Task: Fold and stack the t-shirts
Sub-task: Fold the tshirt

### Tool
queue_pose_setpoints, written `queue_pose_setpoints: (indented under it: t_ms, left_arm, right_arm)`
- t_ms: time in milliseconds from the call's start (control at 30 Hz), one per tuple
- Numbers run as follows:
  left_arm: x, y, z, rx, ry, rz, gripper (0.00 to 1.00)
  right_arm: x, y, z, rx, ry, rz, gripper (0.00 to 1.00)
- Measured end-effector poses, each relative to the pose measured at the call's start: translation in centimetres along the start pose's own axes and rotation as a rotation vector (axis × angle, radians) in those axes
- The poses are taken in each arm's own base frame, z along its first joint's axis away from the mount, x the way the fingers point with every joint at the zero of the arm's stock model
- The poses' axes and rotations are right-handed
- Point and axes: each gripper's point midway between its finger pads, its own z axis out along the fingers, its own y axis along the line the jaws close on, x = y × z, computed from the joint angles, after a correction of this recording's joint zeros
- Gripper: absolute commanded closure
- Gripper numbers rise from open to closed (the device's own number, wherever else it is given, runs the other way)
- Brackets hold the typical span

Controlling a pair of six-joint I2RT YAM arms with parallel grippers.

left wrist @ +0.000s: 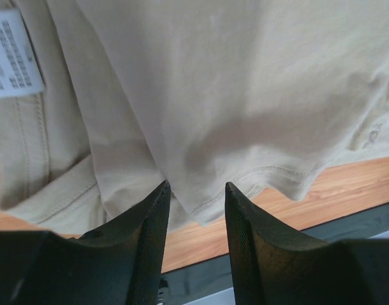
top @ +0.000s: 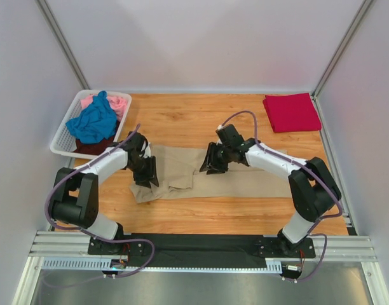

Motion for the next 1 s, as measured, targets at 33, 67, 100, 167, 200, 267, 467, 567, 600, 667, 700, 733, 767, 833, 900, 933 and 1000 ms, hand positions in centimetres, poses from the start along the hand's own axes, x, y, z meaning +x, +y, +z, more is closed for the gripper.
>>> queue_pose_setpoints:
  t_ms: [33, 67, 100, 167, 200, 267, 467, 567, 600, 667, 700, 733, 767, 833, 900, 933, 1000]
  left_arm:
    - [0.4, 0.0, 0.2, 0.002, -0.003, -0.017, 0.53]
    - [0.8, 0.1, 0.4, 0.003, -0.007, -0.035, 0.53]
    - [1.1, 0.3, 0.5, 0.001, -0.013, -0.052, 0.53]
    - [1.4, 0.5, 0.6, -0.007, -0.028, -0.081, 0.52]
    - [1.4, 0.6, 0.5, -0.014, -0.040, -0.091, 0.51]
    - [1.0, 0.6, 0.2, -0.014, -0.069, -0.106, 0.51]
    - [-0.4, -0.4, 0.3, 0.028, -0.117, -0.130, 0.55]
    - [-0.4, -0.4, 0.7, 0.028, -0.109, -0.142, 0.56]
    - [-0.4, -0.3, 0.8, 0.025, -0.106, -0.144, 0.56]
    - [-0.3, -0.1, 1.0, 0.017, -0.102, -0.147, 0.56]
    - [-0.2, 0.0, 1.1, 0.012, -0.102, -0.148, 0.56]
    - [-0.2, 0.1, 1.1, 0.008, -0.101, -0.149, 0.56]
    - [-0.1, 0.2, 1.1, 0.004, -0.101, -0.149, 0.56]
    - [-0.2, 0.3, 1.1, -0.003, -0.105, -0.148, 0.54]
    - [-0.2, 0.4, 0.7, -0.011, -0.117, -0.146, 0.51]
    - [-0.3, 0.4, 0.4, -0.012, -0.127, -0.144, 0.50]
    - [-0.4, 0.3, -0.5, -0.011, -0.157, -0.136, 0.48]
  right_arm:
    - [0.6, 0.3, 0.6, 0.001, 0.014, 0.008, 0.61]
    - [1.2, 0.6, 1.2, 0.004, 0.025, 0.018, 0.61]
    - [1.7, 0.8, 1.7, 0.004, 0.035, 0.030, 0.61]
    - [2.6, 1.2, 2.4, 0.001, 0.045, 0.042, 0.61]
    - [3.0, 1.4, 2.7, 0.003, 0.054, 0.049, 0.61]
    - [3.3, 1.5, 3.2, 0.002, 0.061, 0.058, 0.62]
    - [3.2, 1.0, 4.8, 0.032, 0.076, 0.083, 0.62]
    - [3.0, 1.0, 4.9, 0.041, 0.075, 0.087, 0.62]
    - [2.9, 1.1, 4.8, 0.044, 0.074, 0.088, 0.62]
    - [2.6, 1.5, 4.6, 0.043, 0.071, 0.086, 0.62]
    - [2.4, 1.7, 4.6, 0.039, 0.068, 0.083, 0.62]
    - [2.3, 1.9, 4.5, 0.036, 0.065, 0.080, 0.62]
    - [2.2, 2.0, 4.4, 0.034, 0.064, 0.075, 0.62]
    - [2.1, 2.1, 4.2, 0.041, 0.068, 0.061, 0.62]
    - [1.9, 2.3, 3.7, 0.054, 0.071, 0.039, 0.62]
    - [1.7, 2.5, 3.4, 0.057, 0.071, 0.023, 0.62]
    - [1.1, 3.1, 2.8, 0.053, 0.060, -0.004, 0.61]
